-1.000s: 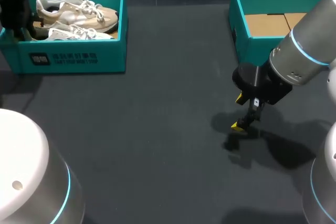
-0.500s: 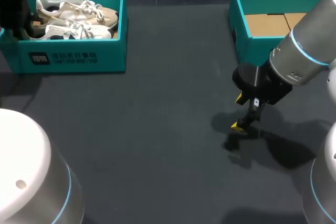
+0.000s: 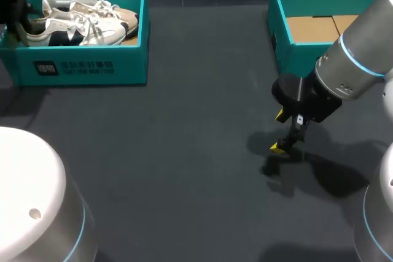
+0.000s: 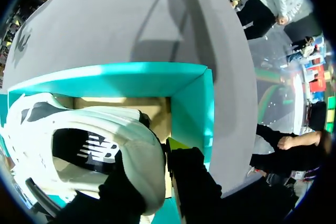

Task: Take the shoe out of the shoebox, open the shoe tongue, remove and reinsert the insole, then place the shoe into the shoebox

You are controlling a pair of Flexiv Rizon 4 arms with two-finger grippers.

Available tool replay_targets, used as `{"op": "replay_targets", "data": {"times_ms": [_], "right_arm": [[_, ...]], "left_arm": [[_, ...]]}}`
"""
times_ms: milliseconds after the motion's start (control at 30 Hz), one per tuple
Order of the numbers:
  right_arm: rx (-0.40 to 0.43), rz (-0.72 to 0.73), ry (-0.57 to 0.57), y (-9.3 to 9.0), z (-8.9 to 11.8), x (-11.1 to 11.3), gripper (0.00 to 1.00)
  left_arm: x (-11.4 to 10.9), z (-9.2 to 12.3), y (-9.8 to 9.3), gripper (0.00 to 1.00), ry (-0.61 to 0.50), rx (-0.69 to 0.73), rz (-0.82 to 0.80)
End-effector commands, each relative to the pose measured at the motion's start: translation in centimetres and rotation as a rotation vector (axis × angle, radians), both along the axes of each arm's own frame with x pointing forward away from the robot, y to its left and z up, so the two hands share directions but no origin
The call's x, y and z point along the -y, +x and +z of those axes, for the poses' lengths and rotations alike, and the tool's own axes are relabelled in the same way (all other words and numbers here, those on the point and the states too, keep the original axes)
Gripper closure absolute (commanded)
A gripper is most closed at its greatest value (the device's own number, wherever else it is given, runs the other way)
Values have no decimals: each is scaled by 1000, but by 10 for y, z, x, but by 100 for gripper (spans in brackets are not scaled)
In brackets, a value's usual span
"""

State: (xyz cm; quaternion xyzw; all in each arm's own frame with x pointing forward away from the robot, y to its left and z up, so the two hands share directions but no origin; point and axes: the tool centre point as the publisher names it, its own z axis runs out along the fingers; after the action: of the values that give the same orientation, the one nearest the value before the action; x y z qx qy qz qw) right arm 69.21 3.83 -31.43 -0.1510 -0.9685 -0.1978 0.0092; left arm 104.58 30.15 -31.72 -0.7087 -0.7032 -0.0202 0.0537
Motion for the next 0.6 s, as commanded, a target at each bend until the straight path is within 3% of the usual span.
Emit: {"op": "replay_targets", "data": {"times_ms": [33,600], "right_arm": [[3,-1,-1,-2,-1,0,0],[3,-1,-1,-2,-1,0,0]], "left_arm": [[1,16,1,100,2,0,-6],[0,86,18,100,32,19,-57]]}}
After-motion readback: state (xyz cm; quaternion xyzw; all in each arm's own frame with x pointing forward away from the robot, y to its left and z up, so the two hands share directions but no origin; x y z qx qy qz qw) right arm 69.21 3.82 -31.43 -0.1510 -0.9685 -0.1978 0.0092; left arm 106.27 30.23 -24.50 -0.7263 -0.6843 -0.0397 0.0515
